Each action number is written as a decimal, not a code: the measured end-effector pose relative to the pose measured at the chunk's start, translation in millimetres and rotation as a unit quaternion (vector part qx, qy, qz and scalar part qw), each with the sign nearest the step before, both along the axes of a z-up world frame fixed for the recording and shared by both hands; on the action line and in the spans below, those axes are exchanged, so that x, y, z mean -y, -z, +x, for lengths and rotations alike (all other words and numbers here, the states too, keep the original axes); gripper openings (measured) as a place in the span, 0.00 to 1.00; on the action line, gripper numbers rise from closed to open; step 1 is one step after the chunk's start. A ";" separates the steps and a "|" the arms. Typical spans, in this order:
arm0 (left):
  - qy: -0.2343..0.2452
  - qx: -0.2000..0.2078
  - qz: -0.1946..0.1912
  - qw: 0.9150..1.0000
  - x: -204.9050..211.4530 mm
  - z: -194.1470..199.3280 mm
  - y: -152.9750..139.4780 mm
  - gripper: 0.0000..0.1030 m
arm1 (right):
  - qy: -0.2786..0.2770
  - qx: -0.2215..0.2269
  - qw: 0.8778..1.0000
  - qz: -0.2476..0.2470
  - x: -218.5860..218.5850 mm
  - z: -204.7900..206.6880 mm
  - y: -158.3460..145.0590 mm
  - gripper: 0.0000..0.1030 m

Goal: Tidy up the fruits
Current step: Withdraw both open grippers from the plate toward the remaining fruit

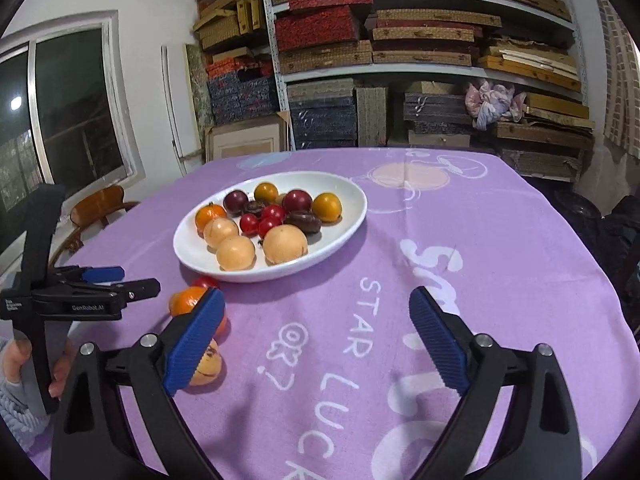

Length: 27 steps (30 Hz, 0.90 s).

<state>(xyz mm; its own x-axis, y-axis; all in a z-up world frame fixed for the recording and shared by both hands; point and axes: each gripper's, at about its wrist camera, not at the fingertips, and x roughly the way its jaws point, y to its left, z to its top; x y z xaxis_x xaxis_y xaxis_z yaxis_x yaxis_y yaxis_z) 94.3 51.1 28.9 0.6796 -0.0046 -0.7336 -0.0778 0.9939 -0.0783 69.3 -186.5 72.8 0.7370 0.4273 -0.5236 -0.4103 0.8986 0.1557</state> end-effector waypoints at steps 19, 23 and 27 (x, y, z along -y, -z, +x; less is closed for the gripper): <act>0.042 -0.021 0.041 0.998 27.9 15.8 15.3 0.95 | 0.011 -0.046 0.998 0.030 5.3 13.3 11.8 0.91; 0.023 -0.025 0.032 0.999 17.8 14.9 16.0 0.96 | 0.013 -0.050 0.998 0.032 6.0 15.2 12.3 0.91; -0.020 -0.033 0.043 0.998 -2.5 10.0 17.3 0.95 | 0.014 -0.053 0.998 0.032 7.3 15.0 12.4 0.92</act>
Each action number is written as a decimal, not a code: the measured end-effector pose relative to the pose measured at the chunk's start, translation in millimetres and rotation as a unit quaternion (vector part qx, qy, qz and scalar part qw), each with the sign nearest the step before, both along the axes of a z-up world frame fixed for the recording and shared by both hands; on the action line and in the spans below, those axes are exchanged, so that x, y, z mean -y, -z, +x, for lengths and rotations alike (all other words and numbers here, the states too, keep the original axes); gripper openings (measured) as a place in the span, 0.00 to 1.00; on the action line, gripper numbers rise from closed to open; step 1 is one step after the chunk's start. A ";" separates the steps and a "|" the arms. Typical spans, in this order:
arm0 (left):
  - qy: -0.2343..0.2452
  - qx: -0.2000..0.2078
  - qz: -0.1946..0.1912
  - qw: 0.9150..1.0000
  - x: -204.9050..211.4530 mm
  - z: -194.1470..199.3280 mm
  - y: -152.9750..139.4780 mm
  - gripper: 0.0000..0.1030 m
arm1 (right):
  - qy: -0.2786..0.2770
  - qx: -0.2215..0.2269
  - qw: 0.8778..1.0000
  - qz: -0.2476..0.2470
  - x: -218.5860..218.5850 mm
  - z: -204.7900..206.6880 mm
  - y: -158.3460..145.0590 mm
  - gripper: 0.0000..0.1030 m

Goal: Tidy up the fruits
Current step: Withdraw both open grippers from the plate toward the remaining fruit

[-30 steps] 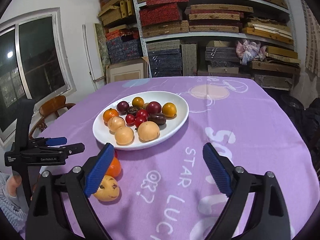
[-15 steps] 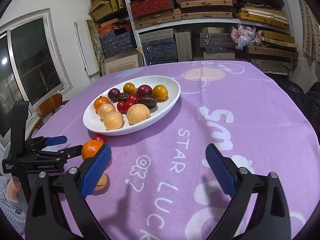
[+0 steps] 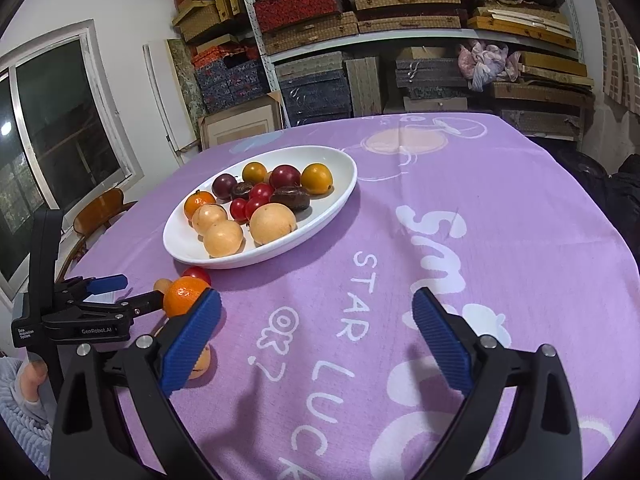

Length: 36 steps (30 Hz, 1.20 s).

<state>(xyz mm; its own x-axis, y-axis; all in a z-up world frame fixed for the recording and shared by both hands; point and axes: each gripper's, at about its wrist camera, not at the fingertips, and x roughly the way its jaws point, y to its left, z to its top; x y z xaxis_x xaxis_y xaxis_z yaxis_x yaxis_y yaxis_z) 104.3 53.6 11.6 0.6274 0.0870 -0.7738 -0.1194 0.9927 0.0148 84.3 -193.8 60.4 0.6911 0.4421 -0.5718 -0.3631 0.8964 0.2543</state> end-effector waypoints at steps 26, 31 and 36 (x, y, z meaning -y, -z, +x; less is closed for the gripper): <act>0.015 -0.004 0.010 1.000 11.1 16.2 -1.2 0.94 | 0.001 -0.013 1.000 0.004 -0.1 3.5 5.4 0.92; -0.022 0.006 -0.022 1.000 -16.8 10.2 -3.5 0.94 | 0.001 -0.014 1.000 0.003 -0.1 3.5 5.7 0.92; -0.010 0.018 -0.065 0.998 -26.8 5.4 -8.0 0.94 | 0.001 -0.014 1.000 0.003 0.1 3.5 6.1 0.92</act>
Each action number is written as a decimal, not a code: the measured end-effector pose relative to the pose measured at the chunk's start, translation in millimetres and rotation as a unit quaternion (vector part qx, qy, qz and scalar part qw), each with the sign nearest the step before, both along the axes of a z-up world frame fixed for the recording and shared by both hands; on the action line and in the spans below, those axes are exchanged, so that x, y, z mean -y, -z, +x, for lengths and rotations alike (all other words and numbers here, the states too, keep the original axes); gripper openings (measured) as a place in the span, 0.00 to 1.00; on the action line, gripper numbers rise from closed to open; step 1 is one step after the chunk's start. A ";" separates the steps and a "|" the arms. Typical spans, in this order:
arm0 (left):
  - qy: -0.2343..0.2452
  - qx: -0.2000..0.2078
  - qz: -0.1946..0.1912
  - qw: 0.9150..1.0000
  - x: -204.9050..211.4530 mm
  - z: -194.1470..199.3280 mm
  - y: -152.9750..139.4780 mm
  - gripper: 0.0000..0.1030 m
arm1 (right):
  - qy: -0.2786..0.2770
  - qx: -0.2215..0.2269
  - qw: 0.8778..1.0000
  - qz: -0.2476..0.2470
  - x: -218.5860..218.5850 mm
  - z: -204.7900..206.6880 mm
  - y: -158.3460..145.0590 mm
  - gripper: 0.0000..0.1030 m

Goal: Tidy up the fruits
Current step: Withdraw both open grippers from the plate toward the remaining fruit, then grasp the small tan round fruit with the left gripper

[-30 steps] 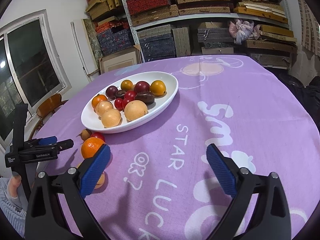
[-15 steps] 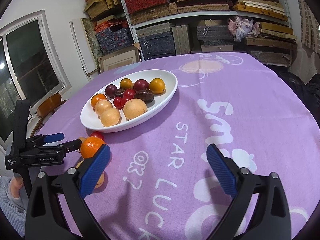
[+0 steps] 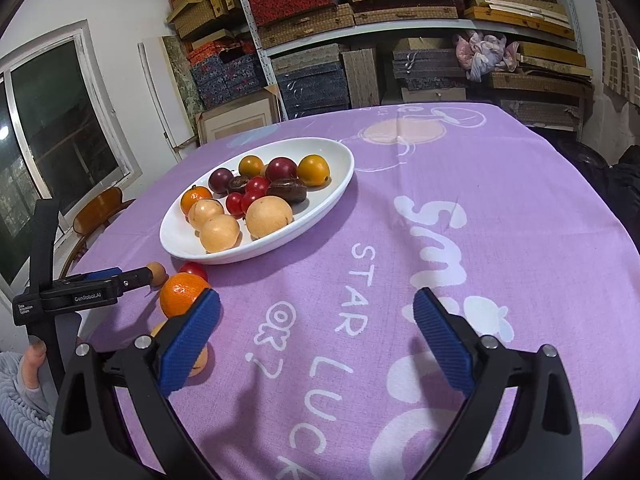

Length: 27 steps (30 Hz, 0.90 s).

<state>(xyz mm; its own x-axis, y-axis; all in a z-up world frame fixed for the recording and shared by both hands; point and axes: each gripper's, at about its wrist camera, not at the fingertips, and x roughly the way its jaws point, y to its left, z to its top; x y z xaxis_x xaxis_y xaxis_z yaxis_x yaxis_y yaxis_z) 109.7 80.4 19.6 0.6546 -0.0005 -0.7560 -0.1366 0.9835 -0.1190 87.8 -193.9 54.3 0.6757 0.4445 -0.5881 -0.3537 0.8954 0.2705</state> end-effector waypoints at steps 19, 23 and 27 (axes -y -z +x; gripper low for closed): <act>0.054 0.012 0.068 0.996 36.6 -8.3 0.6 0.68 | -0.055 -0.003 0.998 -0.004 -18.8 -8.1 0.4 0.92; 0.062 0.002 0.053 0.997 35.1 -6.6 4.1 0.50 | -0.093 0.023 0.995 -0.028 -37.6 -23.3 -5.7 0.92; 0.066 0.007 0.048 0.997 35.6 -9.0 3.9 0.50 | -0.107 0.027 0.993 -0.034 -43.7 -28.7 -6.3 0.92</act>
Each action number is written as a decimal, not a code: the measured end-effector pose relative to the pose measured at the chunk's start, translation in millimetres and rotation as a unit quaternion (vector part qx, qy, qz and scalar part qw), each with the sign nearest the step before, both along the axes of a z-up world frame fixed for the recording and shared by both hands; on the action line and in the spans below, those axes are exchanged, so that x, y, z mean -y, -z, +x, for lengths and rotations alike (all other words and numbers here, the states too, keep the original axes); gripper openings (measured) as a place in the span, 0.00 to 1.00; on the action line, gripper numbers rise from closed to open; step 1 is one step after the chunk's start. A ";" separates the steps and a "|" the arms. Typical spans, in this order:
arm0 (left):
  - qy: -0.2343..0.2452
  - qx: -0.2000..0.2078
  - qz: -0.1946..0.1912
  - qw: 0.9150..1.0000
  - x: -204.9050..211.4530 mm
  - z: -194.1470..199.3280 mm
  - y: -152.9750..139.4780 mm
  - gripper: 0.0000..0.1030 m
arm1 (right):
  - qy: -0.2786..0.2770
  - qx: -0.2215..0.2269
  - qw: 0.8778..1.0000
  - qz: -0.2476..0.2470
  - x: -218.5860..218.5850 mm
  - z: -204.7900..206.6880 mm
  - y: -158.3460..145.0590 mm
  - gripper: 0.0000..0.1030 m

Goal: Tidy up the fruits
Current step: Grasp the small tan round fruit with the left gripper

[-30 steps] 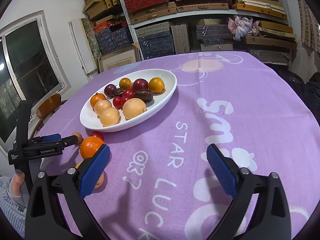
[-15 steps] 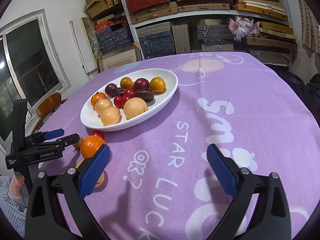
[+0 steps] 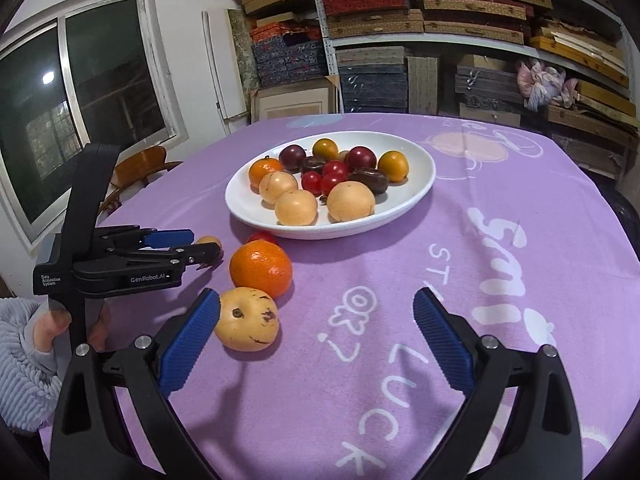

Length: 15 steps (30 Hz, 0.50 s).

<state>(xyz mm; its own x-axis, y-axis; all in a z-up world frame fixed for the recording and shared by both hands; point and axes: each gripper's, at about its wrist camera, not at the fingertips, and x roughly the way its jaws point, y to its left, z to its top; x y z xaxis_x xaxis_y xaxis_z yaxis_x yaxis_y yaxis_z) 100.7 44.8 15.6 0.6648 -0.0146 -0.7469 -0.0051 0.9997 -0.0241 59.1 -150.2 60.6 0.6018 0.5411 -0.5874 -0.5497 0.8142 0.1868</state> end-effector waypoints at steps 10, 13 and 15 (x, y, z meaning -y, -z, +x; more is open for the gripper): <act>0.010 0.001 0.017 1.000 8.1 -1.0 0.5 0.35 | 0.005 -0.008 1.000 -0.001 3.6 2.8 0.4 0.92; 0.003 -0.003 0.029 1.000 9.2 -0.2 1.5 0.34 | 0.005 -0.008 1.000 0.000 3.5 2.7 0.5 0.92; 0.000 -0.003 0.035 0.999 9.9 -0.1 1.7 0.33 | 0.006 -0.010 1.000 0.000 3.0 2.9 0.9 0.92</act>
<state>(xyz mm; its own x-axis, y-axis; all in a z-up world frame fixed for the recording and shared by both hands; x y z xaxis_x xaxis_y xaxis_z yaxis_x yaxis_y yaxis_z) 100.6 34.9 13.9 0.6596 0.0374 -0.7507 -0.0050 0.9990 0.0454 62.0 -153.2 59.7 0.5961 0.5342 -0.5994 -0.5362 0.8205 0.1980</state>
